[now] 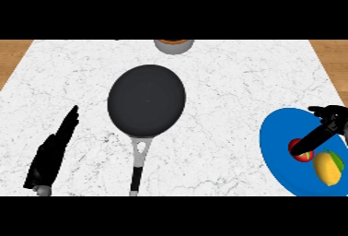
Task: Pick the tomato from the plate and place it in the pan
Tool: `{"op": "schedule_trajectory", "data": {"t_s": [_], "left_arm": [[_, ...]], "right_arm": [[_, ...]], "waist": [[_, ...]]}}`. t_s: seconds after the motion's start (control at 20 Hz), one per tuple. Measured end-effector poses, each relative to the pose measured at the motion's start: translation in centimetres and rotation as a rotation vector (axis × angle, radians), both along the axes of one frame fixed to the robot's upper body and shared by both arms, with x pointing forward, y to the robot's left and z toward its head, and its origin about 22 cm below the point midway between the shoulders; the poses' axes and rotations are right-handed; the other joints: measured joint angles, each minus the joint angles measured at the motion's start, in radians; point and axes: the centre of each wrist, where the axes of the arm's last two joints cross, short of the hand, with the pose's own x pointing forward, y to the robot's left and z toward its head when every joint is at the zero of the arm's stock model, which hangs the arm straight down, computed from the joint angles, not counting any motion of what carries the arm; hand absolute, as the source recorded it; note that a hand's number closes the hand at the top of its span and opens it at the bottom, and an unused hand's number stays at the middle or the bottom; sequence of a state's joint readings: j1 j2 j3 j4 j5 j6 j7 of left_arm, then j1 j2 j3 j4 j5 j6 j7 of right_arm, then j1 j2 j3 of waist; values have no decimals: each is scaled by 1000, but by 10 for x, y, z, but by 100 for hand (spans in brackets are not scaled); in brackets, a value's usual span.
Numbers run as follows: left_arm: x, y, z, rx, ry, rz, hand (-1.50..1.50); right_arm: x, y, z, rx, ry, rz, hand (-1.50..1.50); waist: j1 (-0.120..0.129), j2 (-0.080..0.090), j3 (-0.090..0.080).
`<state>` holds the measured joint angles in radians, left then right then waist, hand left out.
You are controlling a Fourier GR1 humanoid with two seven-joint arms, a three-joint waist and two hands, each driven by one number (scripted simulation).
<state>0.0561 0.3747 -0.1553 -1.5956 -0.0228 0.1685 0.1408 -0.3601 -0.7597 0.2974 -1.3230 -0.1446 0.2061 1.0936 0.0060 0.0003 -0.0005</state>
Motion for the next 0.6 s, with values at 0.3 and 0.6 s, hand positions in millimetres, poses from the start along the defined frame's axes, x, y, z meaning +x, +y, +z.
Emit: {"op": "schedule_trajectory", "data": {"t_s": [0.3, 0.6], "left_arm": [[4, -1, 2, -2, 1, -1, 0], [-4, 1, -1, 0, 1, 5, 0]], "right_arm": [[0, 7, -19, 1, 43, 5, -150], [-6, 11, -30, 4, 55, 3, -150]], "waist": [[-1, 0, 0], [-2, -1, 0]]}}
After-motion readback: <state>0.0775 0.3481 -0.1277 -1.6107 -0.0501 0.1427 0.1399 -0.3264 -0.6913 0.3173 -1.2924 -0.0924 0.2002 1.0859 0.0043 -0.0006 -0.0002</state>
